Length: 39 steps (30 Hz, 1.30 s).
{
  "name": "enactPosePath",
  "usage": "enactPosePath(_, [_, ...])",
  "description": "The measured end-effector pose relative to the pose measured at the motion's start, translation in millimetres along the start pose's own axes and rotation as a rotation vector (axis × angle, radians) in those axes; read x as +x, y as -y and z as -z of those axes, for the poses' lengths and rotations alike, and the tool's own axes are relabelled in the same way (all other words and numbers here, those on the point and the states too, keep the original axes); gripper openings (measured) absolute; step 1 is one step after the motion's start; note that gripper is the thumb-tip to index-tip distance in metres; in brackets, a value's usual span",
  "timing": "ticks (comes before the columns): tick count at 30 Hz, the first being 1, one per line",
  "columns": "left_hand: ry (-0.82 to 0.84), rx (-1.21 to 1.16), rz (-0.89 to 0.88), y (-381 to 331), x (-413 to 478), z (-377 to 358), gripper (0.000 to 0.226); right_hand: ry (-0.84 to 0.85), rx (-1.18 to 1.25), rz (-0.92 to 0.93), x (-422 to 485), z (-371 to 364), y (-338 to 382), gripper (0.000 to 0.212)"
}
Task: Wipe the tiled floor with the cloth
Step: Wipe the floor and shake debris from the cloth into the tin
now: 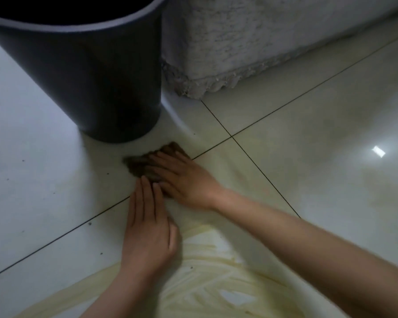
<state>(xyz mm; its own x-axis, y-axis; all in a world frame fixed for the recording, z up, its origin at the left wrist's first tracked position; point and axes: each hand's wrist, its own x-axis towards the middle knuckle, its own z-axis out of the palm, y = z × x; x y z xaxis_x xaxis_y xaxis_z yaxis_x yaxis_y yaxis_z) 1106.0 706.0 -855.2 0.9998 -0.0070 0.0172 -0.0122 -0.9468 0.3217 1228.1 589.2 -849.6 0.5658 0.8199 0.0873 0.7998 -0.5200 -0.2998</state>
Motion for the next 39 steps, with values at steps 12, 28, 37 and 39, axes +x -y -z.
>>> enactPosePath(12, [0.003, -0.016, -0.012, 1, -2, 2, 0.075, -0.012, -0.116, -0.081, -7, -13, 14, 0.044])
enactPosePath(28, [0.030, 0.019, 0.008, -1, -1, 4, 0.075, 0.102, -0.098, -0.147, -138, -13, 57, 0.048])
enactPosePath(37, [0.037, 0.055, 0.016, 1, 0, -2, 0.073, -0.216, -0.169, -1.007, -40, 16, -50, 0.047])
enactPosePath(39, [0.029, 0.039, 0.011, 0, 0, -2, 0.075, -0.249, -0.232, -0.837, -25, 2, -16, 0.039])
